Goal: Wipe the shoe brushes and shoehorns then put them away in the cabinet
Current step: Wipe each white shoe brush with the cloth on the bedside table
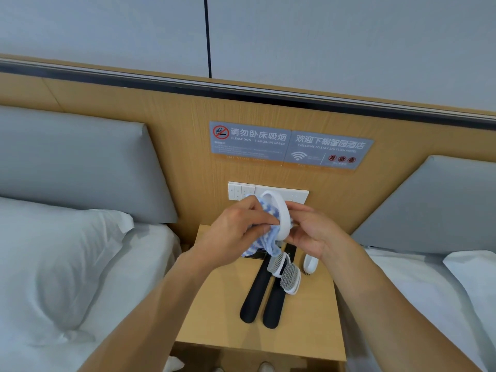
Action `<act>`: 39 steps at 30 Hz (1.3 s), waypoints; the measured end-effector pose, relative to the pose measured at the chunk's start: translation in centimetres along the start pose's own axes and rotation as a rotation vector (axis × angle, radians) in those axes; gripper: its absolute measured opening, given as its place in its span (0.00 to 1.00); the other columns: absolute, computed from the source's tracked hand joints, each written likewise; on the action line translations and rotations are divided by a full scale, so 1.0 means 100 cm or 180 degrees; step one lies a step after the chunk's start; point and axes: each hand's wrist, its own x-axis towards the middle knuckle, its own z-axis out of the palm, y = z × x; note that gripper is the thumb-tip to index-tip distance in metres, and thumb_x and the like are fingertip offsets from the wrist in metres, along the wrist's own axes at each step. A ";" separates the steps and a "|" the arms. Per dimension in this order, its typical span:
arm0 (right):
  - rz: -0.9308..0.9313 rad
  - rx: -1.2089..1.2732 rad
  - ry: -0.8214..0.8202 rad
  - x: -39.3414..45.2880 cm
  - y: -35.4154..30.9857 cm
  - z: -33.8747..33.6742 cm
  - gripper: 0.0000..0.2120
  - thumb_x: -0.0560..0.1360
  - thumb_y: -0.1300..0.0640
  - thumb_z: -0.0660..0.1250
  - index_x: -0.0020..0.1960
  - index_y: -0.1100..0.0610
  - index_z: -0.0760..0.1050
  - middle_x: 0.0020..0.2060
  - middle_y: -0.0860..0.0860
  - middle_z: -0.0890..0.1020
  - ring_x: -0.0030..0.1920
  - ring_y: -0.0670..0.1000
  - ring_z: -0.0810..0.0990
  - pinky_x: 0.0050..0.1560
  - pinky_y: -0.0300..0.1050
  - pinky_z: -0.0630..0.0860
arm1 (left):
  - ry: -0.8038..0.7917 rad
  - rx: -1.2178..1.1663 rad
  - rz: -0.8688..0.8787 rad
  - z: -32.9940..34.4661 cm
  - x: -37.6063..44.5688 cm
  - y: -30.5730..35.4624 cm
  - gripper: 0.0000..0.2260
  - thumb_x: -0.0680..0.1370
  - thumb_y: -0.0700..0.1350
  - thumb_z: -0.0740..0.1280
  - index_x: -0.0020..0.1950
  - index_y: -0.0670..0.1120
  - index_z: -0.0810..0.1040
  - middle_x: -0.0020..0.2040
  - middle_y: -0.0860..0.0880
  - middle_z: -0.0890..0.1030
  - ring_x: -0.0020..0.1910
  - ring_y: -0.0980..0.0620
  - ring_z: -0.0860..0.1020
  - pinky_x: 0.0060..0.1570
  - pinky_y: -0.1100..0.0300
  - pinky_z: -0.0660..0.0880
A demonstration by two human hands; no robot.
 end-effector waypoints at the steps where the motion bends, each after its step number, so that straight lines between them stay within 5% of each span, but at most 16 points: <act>1: 0.0022 0.0033 -0.0006 -0.001 0.002 0.001 0.12 0.77 0.70 0.65 0.59 0.63 0.81 0.47 0.62 0.84 0.41 0.58 0.84 0.45 0.55 0.83 | 0.0007 -0.0048 -0.0041 -0.001 -0.002 -0.002 0.10 0.78 0.37 0.67 0.57 0.43 0.84 0.44 0.48 0.73 0.41 0.57 0.72 0.42 0.68 0.67; 5: -0.0109 0.0147 0.0150 -0.004 0.006 -0.004 0.11 0.78 0.68 0.65 0.60 0.61 0.79 0.50 0.61 0.84 0.47 0.60 0.85 0.36 0.52 0.84 | 0.0092 -0.0366 -0.0901 0.002 -0.014 -0.009 0.08 0.80 0.40 0.66 0.53 0.47 0.84 0.45 0.51 0.79 0.44 0.56 0.77 0.45 0.65 0.71; 9: -0.0499 -0.0086 -0.0008 -0.007 0.010 0.000 0.15 0.80 0.67 0.64 0.65 0.57 0.77 0.55 0.60 0.83 0.52 0.60 0.84 0.42 0.55 0.84 | 0.0981 -0.3054 -0.2417 0.002 -0.010 -0.001 0.09 0.81 0.42 0.63 0.50 0.41 0.82 0.46 0.43 0.85 0.45 0.47 0.85 0.39 0.58 0.81; 15: -0.1172 -0.0746 -0.0251 -0.011 0.018 0.016 0.19 0.80 0.68 0.64 0.58 0.46 0.80 0.46 0.58 0.77 0.48 0.57 0.83 0.45 0.52 0.83 | 0.0935 -0.3312 -0.3133 -0.013 0.022 -0.001 0.10 0.79 0.44 0.69 0.54 0.38 0.80 0.45 0.42 0.86 0.42 0.47 0.85 0.35 0.58 0.80; 25: -0.1638 -0.1246 -0.0166 -0.010 0.021 0.012 0.18 0.78 0.65 0.69 0.58 0.44 0.81 0.43 0.45 0.84 0.49 0.55 0.86 0.45 0.53 0.84 | 0.0956 -0.2751 -0.2857 -0.011 0.033 -0.006 0.12 0.71 0.43 0.77 0.50 0.41 0.80 0.43 0.42 0.84 0.38 0.48 0.85 0.34 0.57 0.80; 28: -0.1572 -0.1271 -0.0166 -0.009 0.023 0.014 0.18 0.78 0.66 0.68 0.65 0.51 0.80 0.51 0.53 0.85 0.52 0.57 0.86 0.47 0.58 0.84 | 0.1248 -0.1502 -0.2503 -0.008 0.038 -0.012 0.14 0.71 0.50 0.77 0.46 0.47 0.74 0.43 0.45 0.82 0.41 0.49 0.83 0.38 0.52 0.80; 31: -0.1455 -0.1133 -0.0176 -0.009 0.025 0.015 0.18 0.79 0.66 0.67 0.63 0.49 0.80 0.49 0.50 0.86 0.51 0.56 0.86 0.46 0.56 0.84 | 0.1351 -0.0774 -0.2219 -0.003 0.041 -0.011 0.14 0.73 0.56 0.73 0.41 0.49 0.71 0.42 0.50 0.79 0.41 0.53 0.78 0.34 0.59 0.71; 34: -0.1367 -0.1041 -0.0126 -0.007 0.025 0.011 0.18 0.80 0.67 0.65 0.63 0.50 0.80 0.52 0.52 0.85 0.53 0.57 0.85 0.47 0.56 0.84 | 0.1115 -0.1112 -0.2165 -0.001 0.037 -0.010 0.15 0.72 0.59 0.73 0.41 0.49 0.75 0.43 0.50 0.81 0.43 0.51 0.81 0.37 0.57 0.76; 39: -0.1369 -0.1048 -0.0114 -0.004 0.028 0.008 0.17 0.79 0.67 0.66 0.64 0.52 0.80 0.50 0.54 0.85 0.52 0.58 0.85 0.47 0.57 0.84 | 0.1064 -0.1086 -0.2046 0.000 0.032 -0.010 0.13 0.69 0.49 0.78 0.46 0.48 0.77 0.43 0.49 0.82 0.43 0.50 0.82 0.44 0.49 0.82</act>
